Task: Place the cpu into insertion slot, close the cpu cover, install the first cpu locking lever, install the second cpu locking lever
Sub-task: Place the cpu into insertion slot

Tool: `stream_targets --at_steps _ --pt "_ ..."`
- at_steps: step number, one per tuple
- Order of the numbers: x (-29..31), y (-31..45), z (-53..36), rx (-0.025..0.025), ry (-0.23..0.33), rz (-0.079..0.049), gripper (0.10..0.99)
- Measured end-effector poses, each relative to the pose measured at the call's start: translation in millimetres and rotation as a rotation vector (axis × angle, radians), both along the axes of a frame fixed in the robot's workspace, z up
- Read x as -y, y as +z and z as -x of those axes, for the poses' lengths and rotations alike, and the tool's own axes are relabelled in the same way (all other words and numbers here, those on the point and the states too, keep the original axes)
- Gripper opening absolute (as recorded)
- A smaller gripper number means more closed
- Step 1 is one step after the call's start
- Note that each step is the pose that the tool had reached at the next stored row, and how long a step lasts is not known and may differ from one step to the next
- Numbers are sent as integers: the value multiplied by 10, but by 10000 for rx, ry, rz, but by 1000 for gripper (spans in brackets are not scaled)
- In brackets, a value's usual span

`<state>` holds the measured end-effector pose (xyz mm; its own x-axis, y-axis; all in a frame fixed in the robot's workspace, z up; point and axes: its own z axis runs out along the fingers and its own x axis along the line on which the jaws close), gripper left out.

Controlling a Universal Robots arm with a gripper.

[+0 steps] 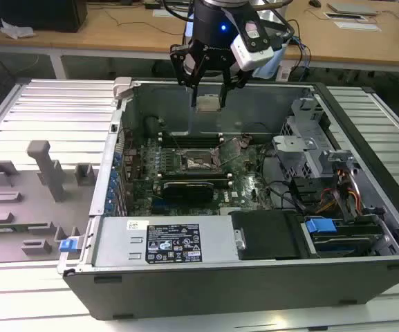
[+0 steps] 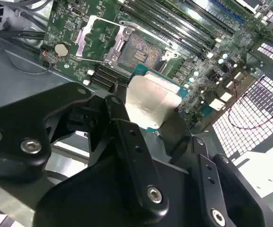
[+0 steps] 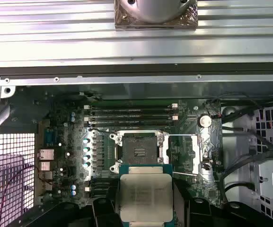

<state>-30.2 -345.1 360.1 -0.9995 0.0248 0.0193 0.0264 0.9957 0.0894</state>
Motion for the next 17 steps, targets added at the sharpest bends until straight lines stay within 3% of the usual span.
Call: stream_targets --at_steps 9,17 --pt "0 -3 0 -1 0 1 537" --pt "0 -107 0 0 1 0 537"
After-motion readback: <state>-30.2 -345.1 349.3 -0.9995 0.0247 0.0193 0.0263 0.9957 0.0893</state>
